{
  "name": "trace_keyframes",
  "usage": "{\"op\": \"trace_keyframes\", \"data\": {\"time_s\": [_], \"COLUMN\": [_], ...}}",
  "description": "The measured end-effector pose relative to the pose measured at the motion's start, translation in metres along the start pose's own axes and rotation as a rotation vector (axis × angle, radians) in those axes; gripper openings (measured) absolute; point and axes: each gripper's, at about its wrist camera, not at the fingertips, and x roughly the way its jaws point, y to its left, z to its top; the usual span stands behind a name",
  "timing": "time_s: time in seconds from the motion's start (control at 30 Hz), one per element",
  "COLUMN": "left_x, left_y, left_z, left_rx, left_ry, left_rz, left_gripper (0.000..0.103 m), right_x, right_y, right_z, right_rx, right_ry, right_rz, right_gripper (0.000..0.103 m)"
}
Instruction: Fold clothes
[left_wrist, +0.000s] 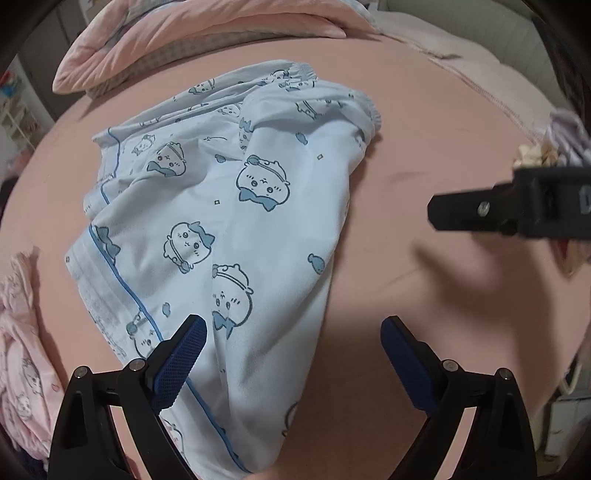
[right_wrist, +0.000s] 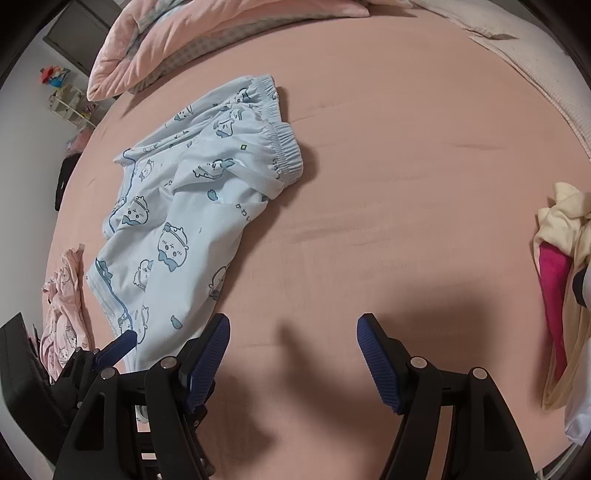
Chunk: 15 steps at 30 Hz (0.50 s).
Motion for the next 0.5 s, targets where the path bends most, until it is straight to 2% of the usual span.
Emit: {"op": "trace_keyframes", "data": {"time_s": [0.03, 0.1, 0.17, 0.23, 0.37, 0.4, 0.5], "left_x": [0.003, 0.009, 0.011, 0.009, 0.007, 0.005, 0.0], "left_y": [-0.001, 0.0, 0.003, 0.006, 0.02, 0.027, 0.046], "left_z": [0.0, -0.001, 0.0, 0.003, 0.007, 0.008, 0.01], "left_rx": [0.008, 0.014, 0.001, -0.021, -0.089, -0.127, -0.226], "left_ry": [0.006, 0.018, 0.006, -0.011, -0.035, -0.044, -0.071], "left_rz": [0.01, 0.024, 0.021, 0.03, 0.019, -0.004, -0.112], "left_gripper": [0.08, 0.067, 0.054, 0.035, 0.019, 0.015, 0.014], "right_x": [-0.001, -0.001, -0.001, 0.0, 0.003, 0.004, 0.007], "right_y": [0.0, 0.0, 0.003, 0.005, 0.007, 0.007, 0.005], "right_z": [0.0, 0.0, 0.001, 0.003, 0.005, 0.005, 0.005], "right_rx": [-0.001, -0.005, -0.014, -0.021, -0.022, -0.016, 0.006], "right_ry": [0.001, 0.003, 0.003, 0.002, 0.005, 0.006, 0.014], "right_rz": [0.0, 0.002, 0.0, -0.003, 0.008, 0.012, 0.032], "right_gripper": [0.071, 0.071, 0.071, 0.071, 0.071, 0.071, 0.071]}}
